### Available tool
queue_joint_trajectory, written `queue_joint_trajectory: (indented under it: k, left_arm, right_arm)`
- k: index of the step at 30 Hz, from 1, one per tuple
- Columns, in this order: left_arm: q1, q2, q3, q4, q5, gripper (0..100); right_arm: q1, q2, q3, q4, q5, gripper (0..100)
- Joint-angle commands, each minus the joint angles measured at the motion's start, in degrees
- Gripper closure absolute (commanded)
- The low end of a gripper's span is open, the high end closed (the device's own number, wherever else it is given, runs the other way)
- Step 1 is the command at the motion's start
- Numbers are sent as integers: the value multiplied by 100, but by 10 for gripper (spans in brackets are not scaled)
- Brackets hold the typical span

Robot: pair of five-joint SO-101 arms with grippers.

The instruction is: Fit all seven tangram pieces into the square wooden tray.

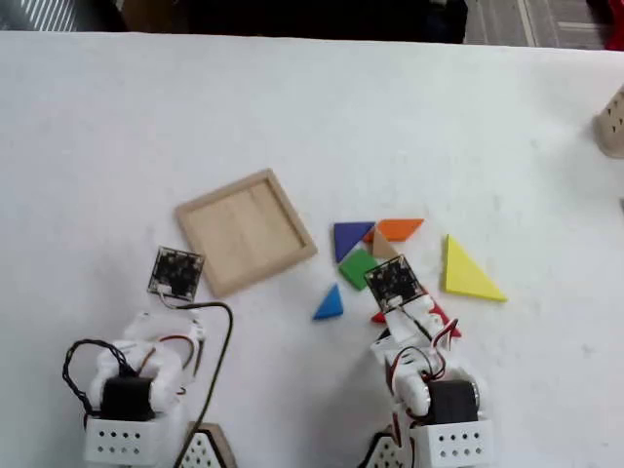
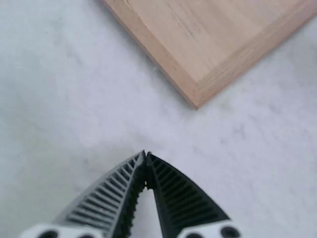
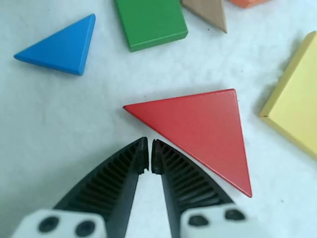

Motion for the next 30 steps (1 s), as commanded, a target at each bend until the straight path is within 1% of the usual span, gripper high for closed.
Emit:
queue_joint_trajectory:
  k: [1,30]
  left_arm:
    - [66,-110,-35,35,-9,976]
    - [66,-110,-141,-53,-9,976]
  right_arm:
    - [13,-40,44,-4,35,980]
    - [40,-40,44,-4,35,978]
